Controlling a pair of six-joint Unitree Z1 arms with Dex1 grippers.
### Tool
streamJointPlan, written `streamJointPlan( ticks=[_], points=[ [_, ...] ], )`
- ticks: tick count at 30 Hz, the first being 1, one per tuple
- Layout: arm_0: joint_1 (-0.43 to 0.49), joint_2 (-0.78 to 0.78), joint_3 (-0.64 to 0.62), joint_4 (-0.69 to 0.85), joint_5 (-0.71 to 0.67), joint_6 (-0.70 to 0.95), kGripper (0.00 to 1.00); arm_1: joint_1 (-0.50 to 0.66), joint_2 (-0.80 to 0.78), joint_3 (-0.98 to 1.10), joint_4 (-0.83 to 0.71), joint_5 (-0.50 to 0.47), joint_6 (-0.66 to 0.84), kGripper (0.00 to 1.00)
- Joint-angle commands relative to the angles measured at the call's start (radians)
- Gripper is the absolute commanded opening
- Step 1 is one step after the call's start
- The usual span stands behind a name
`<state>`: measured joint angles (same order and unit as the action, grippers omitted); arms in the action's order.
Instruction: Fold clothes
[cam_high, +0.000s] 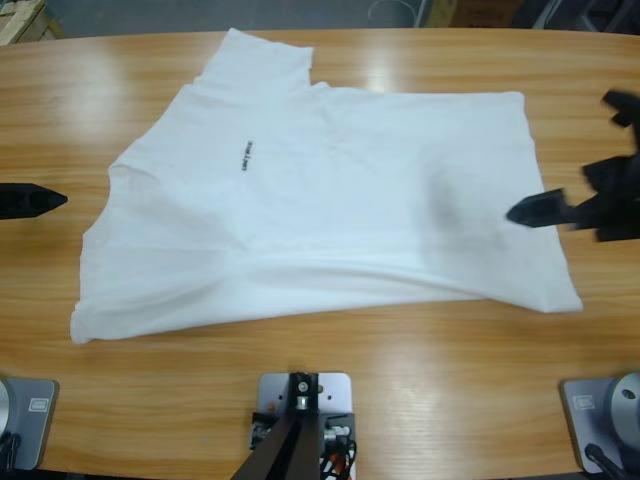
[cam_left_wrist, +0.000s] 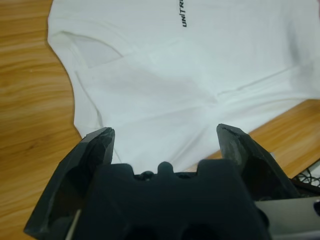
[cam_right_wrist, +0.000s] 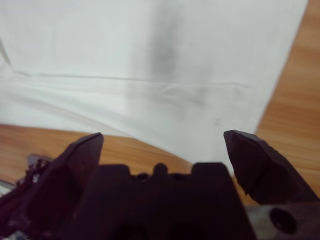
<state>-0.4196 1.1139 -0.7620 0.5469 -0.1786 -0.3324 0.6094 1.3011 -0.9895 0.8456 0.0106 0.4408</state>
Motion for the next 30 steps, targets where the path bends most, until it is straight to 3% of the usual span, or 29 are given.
streamJointPlan(
  ticks=[1, 6, 11, 16, 19, 22, 27, 30],
  points=[
    [0.119, 0.018, -0.008, -0.011, -0.090, 0.018, 0.803, -0.011, -0.105, -0.078, 0.169, -0.063, -0.119, 1.000],
    [0.238, 0.073, -0.017, -0.098, -0.217, -0.054, 0.806, -0.053, -0.160, -0.081, 0.162, 0.028, -0.135, 1.000],
    [0.303, 0.311, -0.214, -0.121, -0.483, -0.054, 0.790, -0.092, -0.173, -0.081, 0.169, 0.080, -0.158, 1.000],
    [0.306, 0.401, -0.396, -0.078, -0.436, 0.061, 0.775, -0.147, -0.174, -0.081, 0.176, 0.111, -0.203, 1.000],
    [0.306, 0.470, -0.439, -0.072, -0.413, 0.072, 0.777, -0.198, -0.161, -0.083, 0.179, 0.132, -0.244, 1.000],
    [0.304, 0.597, -0.545, 0.022, -0.424, 0.091, 0.780, -0.250, -0.137, -0.094, 0.171, 0.141, -0.272, 1.000],
    [0.252, 0.710, -0.758, 0.022, -0.392, 0.148, 0.778, -0.296, -0.080, -0.213, 0.170, 0.116, -0.333, 1.000],
    [0.213, 0.771, -0.895, -0.025, -0.288, 0.188, 0.780, -0.297, 0.010, -0.277, 0.159, 0.115, -0.352, 1.000]
  ],
)
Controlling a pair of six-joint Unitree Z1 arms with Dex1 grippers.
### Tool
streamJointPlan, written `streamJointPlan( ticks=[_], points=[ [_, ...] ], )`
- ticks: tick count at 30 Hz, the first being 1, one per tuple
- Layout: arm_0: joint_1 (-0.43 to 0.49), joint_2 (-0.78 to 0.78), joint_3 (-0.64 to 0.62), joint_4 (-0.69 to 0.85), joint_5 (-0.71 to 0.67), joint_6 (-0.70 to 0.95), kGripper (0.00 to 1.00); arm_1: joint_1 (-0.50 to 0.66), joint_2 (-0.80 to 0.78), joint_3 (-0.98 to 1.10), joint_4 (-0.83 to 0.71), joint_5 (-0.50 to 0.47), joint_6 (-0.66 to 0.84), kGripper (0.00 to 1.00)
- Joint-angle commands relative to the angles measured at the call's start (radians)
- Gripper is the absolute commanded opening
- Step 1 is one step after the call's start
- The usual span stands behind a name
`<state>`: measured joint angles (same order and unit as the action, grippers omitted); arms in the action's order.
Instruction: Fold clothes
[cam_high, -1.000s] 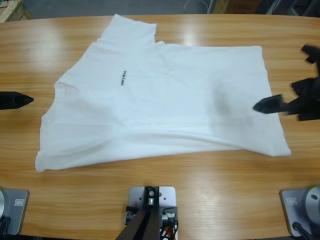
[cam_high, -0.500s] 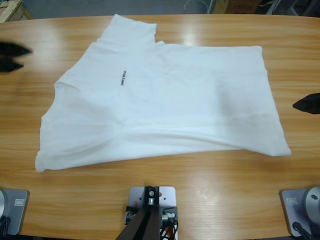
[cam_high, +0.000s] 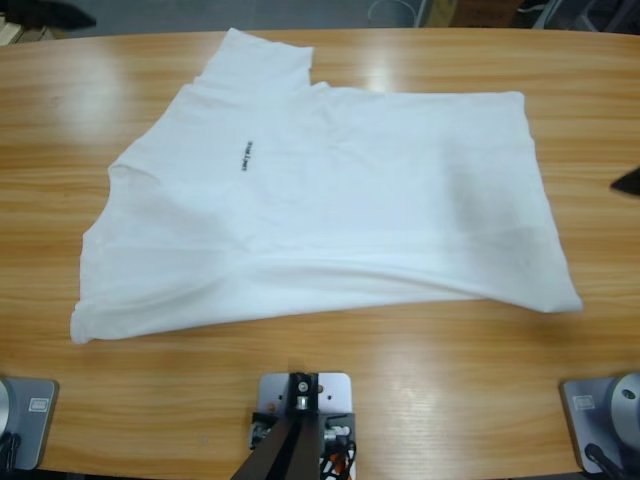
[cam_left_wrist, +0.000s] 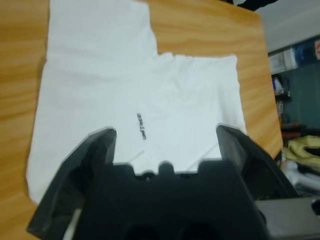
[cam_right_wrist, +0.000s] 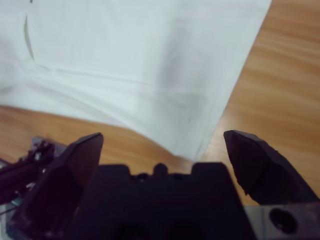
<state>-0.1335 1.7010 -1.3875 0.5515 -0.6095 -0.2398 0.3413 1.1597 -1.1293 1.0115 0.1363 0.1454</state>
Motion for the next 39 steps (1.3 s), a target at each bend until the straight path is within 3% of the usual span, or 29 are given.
streamJointPlan(
  ticks=[1, 4, 6, 9, 13, 19, 20, 22, 23, 39],
  points=[
    [-0.081, 0.230, -0.336, -0.033, 0.151, 0.095, 0.780, -0.030, 0.175, -0.151, -0.009, -0.009, -0.060, 1.000],
    [-0.084, 0.397, -0.501, -0.031, 0.143, 0.039, 0.779, -0.046, 0.218, -0.174, -0.029, -0.006, -0.068, 1.000],
    [-0.084, 0.454, -0.525, -0.030, 0.144, 0.025, 0.775, -0.072, 0.230, -0.183, -0.036, -0.007, -0.076, 1.000],
    [-0.066, 0.512, -0.505, -0.025, 0.122, 0.010, 0.775, -0.127, 0.251, -0.181, -0.068, 0.013, -0.078, 1.000],
    [0.022, 0.551, -0.441, -0.025, -0.013, -0.025, 0.746, -0.203, 0.255, -0.179, -0.102, 0.047, -0.076, 1.000],
    [0.045, 0.624, -0.424, -0.025, -0.073, -0.012, 0.729, -0.216, 0.275, -0.165, -0.119, 0.065, -0.077, 1.000],
    [0.043, 0.638, -0.426, -0.025, -0.073, -0.021, 0.737, -0.218, 0.278, -0.165, -0.119, 0.066, -0.076, 1.000],
    [0.041, 0.658, -0.427, -0.025, -0.068, -0.030, 0.953, -0.219, 0.279, -0.164, -0.116, 0.068, -0.076, 1.000],
    [0.041, 0.668, -0.427, -0.025, -0.065, -0.039, 0.993, -0.219, 0.277, -0.163, -0.115, 0.068, -0.076, 1.000],
    [0.045, 0.709, -0.446, 0.026, 0.032, -0.119, 1.000, -0.219, 0.278, -0.154, -0.103, 0.072, -0.064, 0.991]
  ],
)
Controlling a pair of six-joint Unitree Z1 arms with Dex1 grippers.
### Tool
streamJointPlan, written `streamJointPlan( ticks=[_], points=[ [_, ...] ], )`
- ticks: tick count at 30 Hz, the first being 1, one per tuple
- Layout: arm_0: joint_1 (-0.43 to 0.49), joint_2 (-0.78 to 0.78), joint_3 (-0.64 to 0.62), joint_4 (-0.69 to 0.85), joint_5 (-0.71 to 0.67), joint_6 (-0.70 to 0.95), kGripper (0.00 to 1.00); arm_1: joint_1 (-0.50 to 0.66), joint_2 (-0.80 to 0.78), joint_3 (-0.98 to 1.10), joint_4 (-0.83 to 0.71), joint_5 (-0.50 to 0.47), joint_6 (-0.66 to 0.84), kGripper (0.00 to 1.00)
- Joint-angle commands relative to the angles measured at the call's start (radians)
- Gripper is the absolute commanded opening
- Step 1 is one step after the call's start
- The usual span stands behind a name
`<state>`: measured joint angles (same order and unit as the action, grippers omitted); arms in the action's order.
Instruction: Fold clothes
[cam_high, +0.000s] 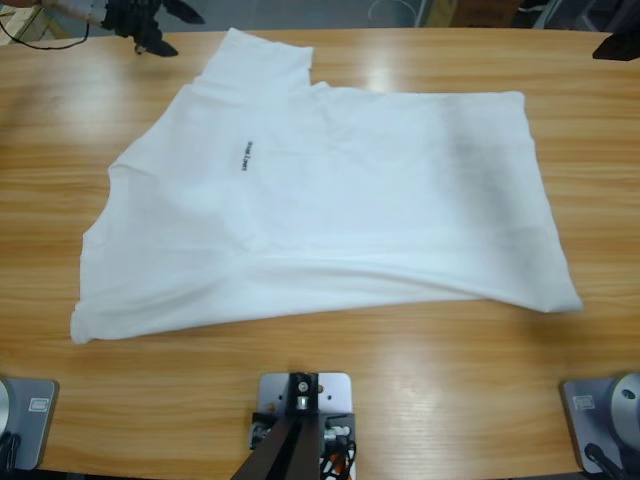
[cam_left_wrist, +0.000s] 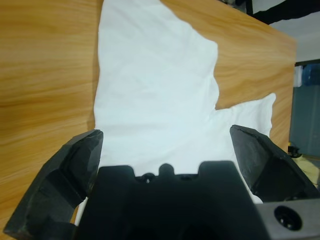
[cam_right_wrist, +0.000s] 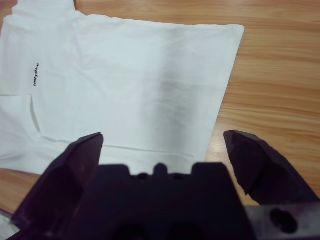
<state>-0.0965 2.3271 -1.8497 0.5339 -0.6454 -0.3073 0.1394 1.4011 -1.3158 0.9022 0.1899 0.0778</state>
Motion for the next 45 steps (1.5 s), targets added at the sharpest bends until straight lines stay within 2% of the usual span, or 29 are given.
streamJointPlan(
  ticks=[1, 4, 9, 13, 18, 26, 31, 33, 35, 40, 43, 45],
  points=[
    [0.008, 0.082, 0.016, 0.062, 0.078, -0.052, 1.000, -0.017, 0.038, 0.034, 0.004, 0.019, 0.003, 0.991],
    [-0.006, 0.077, 0.017, 0.102, 0.121, -0.043, 1.000, -0.017, 0.047, 0.038, -0.005, 0.028, 0.006, 0.991],
    [-0.019, 0.089, -0.015, 0.115, 0.118, -0.081, 1.000, -0.016, 0.049, 0.039, -0.008, 0.029, 0.008, 0.991],
    [-0.041, 0.124, -0.105, 0.188, 0.101, -0.104, 1.000, -0.017, 0.049, 0.039, -0.009, 0.031, 0.010, 0.991],
    [-0.044, 0.173, -0.242, 0.355, 0.100, -0.107, 1.000, -0.017, 0.037, 0.038, -0.006, 0.031, 0.010, 0.987],
    [-0.032, 0.212, -0.328, 0.489, 0.112, -0.110, 0.991, -0.017, 0.025, 0.038, -0.007, 0.039, 0.013, 0.987],
    [-0.042, 0.279, -0.486, 0.618, 0.111, -0.111, 0.975, -0.017, 0.022, 0.031, -0.006, 0.039, 0.013, 0.987],
    [-0.042, 0.311, -0.562, 0.671, 0.111, -0.110, 0.904, -0.017, 0.018, 0.029, -0.004, 0.039, 0.013, 0.987],
    [-0.042, 0.356, -0.667, 0.748, 0.110, -0.110, 0.890, -0.017, 0.015, 0.025, -0.001, 0.039, 0.013, 0.987],
    [-0.043, 0.458, -0.926, 0.937, 0.112, -0.093, 0.927, -0.017, 0.014, 0.024, -0.002, 0.042, 0.013, 0.987],
    [-0.062, 0.473, -0.975, 0.945, 0.141, -0.040, 0.927, -0.017, 0.010, 0.029, -0.003, 0.040, 0.011, 0.987],
    [-0.075, 0.477, -1.001, 0.945, 0.158, -0.007, 0.969, -0.017, 0.010, 0.031, -0.003, 0.040, 0.011, 0.987]
  ],
)
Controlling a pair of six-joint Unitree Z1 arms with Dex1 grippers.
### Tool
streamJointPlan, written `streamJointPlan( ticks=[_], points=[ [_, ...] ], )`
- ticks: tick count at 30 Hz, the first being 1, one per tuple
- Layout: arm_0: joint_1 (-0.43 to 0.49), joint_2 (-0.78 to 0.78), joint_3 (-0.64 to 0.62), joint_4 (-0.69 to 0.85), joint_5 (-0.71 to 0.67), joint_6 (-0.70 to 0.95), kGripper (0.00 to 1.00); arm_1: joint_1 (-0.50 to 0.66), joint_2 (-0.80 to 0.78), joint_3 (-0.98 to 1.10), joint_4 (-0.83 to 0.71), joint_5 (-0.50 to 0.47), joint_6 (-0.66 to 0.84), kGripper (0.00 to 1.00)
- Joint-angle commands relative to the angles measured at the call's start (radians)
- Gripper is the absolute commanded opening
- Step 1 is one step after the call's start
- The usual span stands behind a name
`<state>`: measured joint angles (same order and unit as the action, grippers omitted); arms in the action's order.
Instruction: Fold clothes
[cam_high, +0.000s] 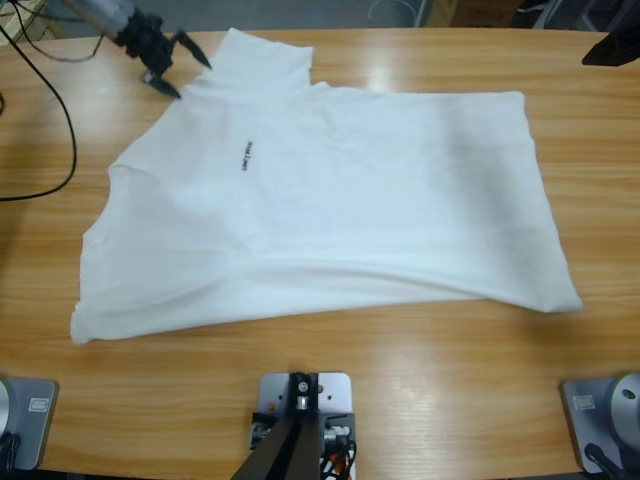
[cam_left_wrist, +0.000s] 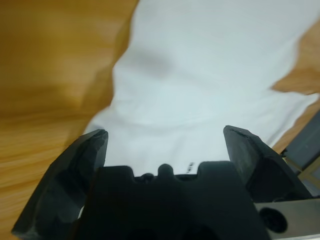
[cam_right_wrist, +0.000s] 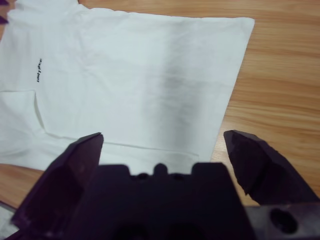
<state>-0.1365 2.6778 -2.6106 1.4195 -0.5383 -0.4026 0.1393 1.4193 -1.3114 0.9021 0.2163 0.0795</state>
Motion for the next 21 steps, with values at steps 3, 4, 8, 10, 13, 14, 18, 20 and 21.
streamJointPlan(
  ticks=[3, 4, 8, 10, 13, 14, 18, 20, 21],
  points=[
    [-0.072, 0.129, -0.302, 0.060, 0.113, 0.150, 0.996, -0.017, -0.006, 0.027, -0.003, 0.014, 0.010, 0.987],
    [-0.093, 0.126, -0.333, 0.062, 0.152, 0.175, 0.996, -0.017, -0.005, 0.027, -0.003, 0.014, 0.009, 0.987],
    [-0.125, 0.121, -0.540, 0.099, 0.192, 0.243, 0.996, -0.017, -0.005, 0.029, -0.003, 0.012, 0.008, 0.987],
    [-0.116, 0.097, -0.612, 0.106, 0.192, 0.273, 0.996, -0.017, -0.004, 0.031, -0.003, 0.013, 0.008, 0.987],
    [-0.101, 0.034, -0.611, 0.116, 0.194, 0.290, 0.996, -0.017, -0.003, 0.035, -0.005, 0.016, 0.008, 0.987],
    [-0.100, 0.005, -0.610, 0.116, 0.204, 0.290, 0.997, -0.017, -0.003, 0.036, -0.005, 0.019, 0.008, 0.987],
    [-0.092, -0.123, -0.599, 0.117, 0.285, 0.269, 1.000, -0.017, -0.002, 0.028, -0.004, 0.050, 0.010, 0.987],
    [-0.079, -0.202, -0.594, 0.123, 0.301, 0.274, 1.000, -0.017, -0.004, 0.018, 0.004, 0.068, 0.012, 0.987],
    [-0.072, -0.241, -0.594, 0.126, 0.304, 0.283, 1.000, -0.017, -0.008, 0.015, 0.007, 0.071, 0.014, 0.987]
  ],
)
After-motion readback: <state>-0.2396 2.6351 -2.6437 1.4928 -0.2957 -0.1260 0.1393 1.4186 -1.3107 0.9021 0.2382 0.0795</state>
